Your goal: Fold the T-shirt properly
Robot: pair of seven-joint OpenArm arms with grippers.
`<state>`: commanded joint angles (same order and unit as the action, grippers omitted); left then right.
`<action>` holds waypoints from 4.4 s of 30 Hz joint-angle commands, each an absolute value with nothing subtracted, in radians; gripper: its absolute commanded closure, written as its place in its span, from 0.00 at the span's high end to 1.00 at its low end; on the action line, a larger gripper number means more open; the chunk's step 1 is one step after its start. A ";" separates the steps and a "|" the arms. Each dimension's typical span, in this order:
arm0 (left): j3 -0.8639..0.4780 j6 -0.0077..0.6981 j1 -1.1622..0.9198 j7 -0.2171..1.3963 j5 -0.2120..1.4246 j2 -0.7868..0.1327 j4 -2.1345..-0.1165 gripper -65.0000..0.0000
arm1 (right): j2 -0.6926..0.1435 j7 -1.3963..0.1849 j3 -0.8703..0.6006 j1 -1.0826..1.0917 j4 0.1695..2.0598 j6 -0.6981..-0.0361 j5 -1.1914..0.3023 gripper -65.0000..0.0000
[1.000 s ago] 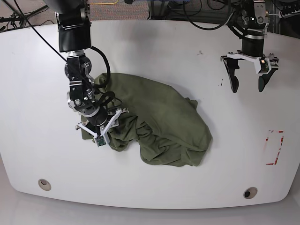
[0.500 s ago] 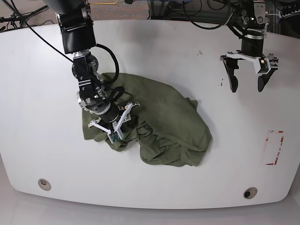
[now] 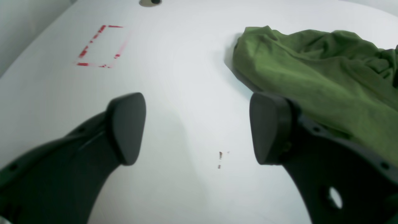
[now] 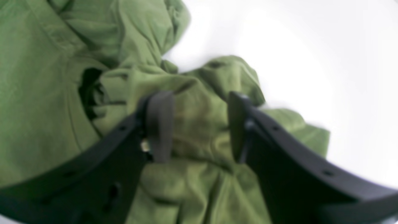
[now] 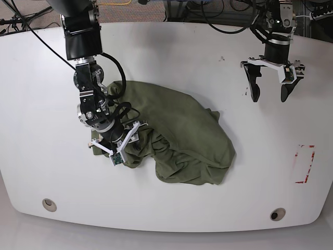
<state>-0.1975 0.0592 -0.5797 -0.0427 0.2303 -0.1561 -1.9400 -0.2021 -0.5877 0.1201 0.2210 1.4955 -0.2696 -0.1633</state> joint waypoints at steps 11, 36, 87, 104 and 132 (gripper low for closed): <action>-0.206 0.059 -0.584 -0.064 0.232 -0.154 -1.937 0.76 | -0.197 -0.592 0.140 0.147 1.528 -0.291 -0.167 0.36; -0.208 0.056 -0.584 -0.062 0.234 -0.154 -1.937 0.76 | -0.179 -0.595 0.174 0.168 1.489 -0.304 -0.170 0.30; -0.217 0.059 -0.562 -0.072 0.234 -0.158 -1.932 0.78 | -0.222 -0.701 0.054 -0.069 1.808 -0.289 -0.176 0.11; -0.217 0.062 -0.560 -0.080 0.238 -0.157 -1.935 0.78 | -0.196 -0.686 0.082 -0.012 1.729 -0.320 -0.187 0.51; -0.221 0.060 -0.568 -0.097 0.236 -0.158 -1.935 0.78 | -0.151 -0.596 0.088 0.115 1.481 -0.318 -0.187 0.53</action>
<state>-0.2211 0.0604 -0.5683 -0.0966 0.2357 -0.1582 -1.9345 -0.1508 -0.5960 0.0876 0.1152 1.4814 -0.3178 -0.1873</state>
